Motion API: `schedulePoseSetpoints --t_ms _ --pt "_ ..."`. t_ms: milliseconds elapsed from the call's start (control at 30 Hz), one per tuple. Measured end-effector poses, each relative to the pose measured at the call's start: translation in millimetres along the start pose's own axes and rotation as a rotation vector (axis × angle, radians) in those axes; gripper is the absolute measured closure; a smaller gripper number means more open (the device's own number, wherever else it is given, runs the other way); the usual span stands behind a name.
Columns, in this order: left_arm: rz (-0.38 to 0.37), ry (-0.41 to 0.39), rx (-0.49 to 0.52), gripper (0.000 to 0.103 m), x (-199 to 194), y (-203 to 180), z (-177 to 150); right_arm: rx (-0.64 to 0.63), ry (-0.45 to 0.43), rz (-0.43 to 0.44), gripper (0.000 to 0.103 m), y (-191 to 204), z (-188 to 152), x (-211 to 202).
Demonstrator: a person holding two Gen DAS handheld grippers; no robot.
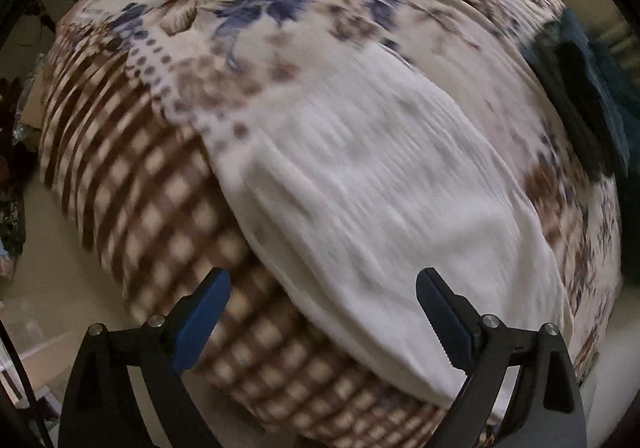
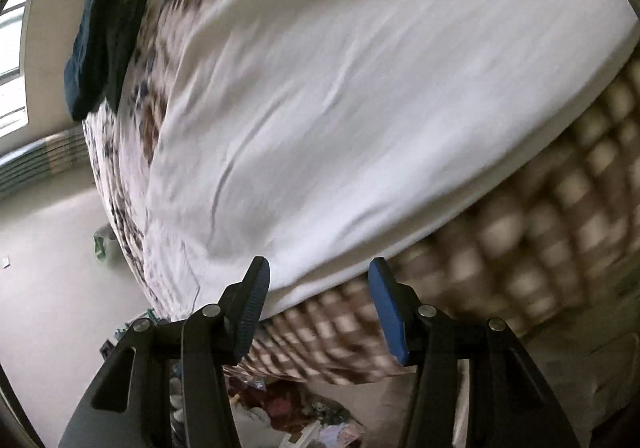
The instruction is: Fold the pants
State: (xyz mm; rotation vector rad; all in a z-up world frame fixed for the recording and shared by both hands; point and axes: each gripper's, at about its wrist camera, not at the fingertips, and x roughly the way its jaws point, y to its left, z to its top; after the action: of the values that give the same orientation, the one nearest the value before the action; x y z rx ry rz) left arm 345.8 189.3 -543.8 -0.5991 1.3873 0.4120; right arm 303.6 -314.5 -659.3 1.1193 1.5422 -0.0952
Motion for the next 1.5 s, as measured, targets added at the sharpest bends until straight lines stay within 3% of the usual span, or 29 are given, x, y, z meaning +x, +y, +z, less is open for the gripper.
schedulePoseSetpoints --t_ms 233,300,367,433,533,800,1033,1233,1300,1333,1500 --pt "-0.080 0.065 0.032 0.009 38.1 19.7 42.1 0.099 -0.034 0.033 0.048 15.6 -34.3 46.8" --pt "-0.094 0.060 0.025 0.019 43.8 22.4 43.8 0.134 -0.028 0.030 0.048 24.2 -36.0 62.8" --pt "-0.075 0.016 0.041 0.055 41.7 23.9 42.3 0.172 -0.015 0.053 0.048 20.6 -40.6 71.1" --pt "-0.078 -0.014 0.070 0.068 36.3 27.5 40.4 0.184 -0.016 0.069 0.048 22.3 -43.3 78.0" --pt "-0.088 -0.053 0.105 0.076 25.2 30.5 33.7 0.189 -0.013 0.095 0.048 26.0 -46.8 85.5" --pt "-0.118 -0.069 0.152 0.081 -0.5 43.7 31.5 0.201 0.001 0.119 0.048 33.1 -53.4 101.3" --pt "-0.136 -0.060 0.126 0.083 -10.8 46.5 36.6 0.188 -0.061 0.152 0.048 46.4 -71.5 77.4" --pt "-0.123 -0.066 0.150 0.086 -12.4 46.3 40.0 0.220 -0.049 0.172 0.049 42.3 -59.7 95.1" --pt "-0.114 -0.067 0.161 0.086 -10.5 45.0 40.3 0.256 -0.056 0.156 0.064 33.5 -53.7 106.5" --pt "-0.112 -0.064 0.161 0.086 -9.3 44.9 40.4 0.283 -0.065 0.162 0.086 29.6 -52.8 110.3" --pt "-0.102 -0.069 0.178 0.087 -12.3 45.8 38.9 0.223 -0.123 0.121 0.094 46.2 -65.4 95.5"
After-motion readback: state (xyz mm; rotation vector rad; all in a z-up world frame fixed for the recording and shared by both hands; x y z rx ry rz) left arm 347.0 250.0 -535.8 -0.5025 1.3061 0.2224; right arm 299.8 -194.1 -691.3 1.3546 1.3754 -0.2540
